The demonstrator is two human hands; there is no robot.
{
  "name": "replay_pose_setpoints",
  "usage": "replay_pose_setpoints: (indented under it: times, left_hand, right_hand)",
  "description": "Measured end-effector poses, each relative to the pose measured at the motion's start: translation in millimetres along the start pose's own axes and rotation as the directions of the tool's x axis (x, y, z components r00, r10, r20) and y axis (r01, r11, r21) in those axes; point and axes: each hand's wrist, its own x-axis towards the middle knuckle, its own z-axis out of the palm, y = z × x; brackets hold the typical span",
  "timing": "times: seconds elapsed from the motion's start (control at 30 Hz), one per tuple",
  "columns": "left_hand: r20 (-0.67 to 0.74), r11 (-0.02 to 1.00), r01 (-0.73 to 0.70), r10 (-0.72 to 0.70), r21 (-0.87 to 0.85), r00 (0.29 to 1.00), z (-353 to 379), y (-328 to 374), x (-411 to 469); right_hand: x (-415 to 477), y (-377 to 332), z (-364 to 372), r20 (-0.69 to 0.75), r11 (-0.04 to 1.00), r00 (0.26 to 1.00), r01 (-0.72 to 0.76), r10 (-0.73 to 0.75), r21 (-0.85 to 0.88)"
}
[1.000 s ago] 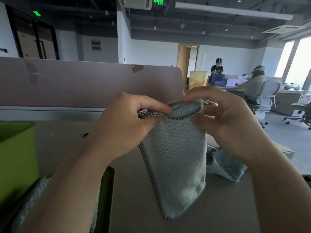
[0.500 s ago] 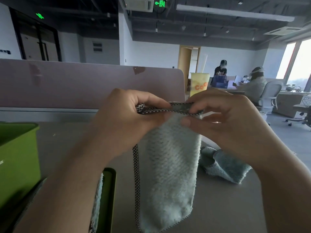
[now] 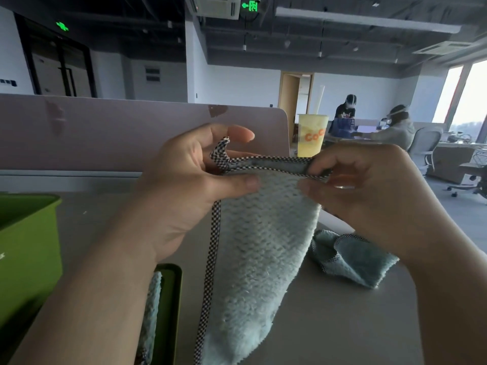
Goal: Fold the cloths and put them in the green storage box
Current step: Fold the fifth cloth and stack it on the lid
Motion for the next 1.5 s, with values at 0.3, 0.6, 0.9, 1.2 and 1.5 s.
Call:
replay_pose_setpoints:
  times: [0.3, 0.6, 0.9, 1.2, 1.5]
  left_hand:
    - [-0.091, 0.998, 0.004, -0.009, -0.064, 0.996, -1.6, -4.1, 2.1]
    - [-0.164, 1.000, -0.003, 0.002, -0.001, 0.987, -3.4, -9.7, 5.3]
    - [-0.306, 0.980, 0.008, 0.054, 0.197, 0.951, -3.7, -13.9, 6.6]
    - [-0.016, 0.880, 0.202, -0.230, -0.429, 0.973, -4.6, -8.3, 5.9]
    - [-0.016, 0.812, 0.223, -0.275, -0.539, 0.961, 0.6, -16.3, 10.8]
  right_hand:
    - [-0.6, -2.1, -3.3, -0.038, 0.989, 0.999, 0.017, -0.012, 0.147]
    - [3.5, 1.4, -0.3, -0.030, 0.944, 1.000, 0.002, 0.009, 0.330]
    - [4.3, 0.9, 6.6, -0.113, 0.969, 0.990, -0.051, 0.080, 0.242]
    - [8.2, 3.4, 15.4, 0.023, 0.660, 0.945, -0.245, 0.326, 0.710]
    - [0.6, 8.3, 27.3, 0.454, 0.490, 0.869, -0.489, 0.198, 0.722]
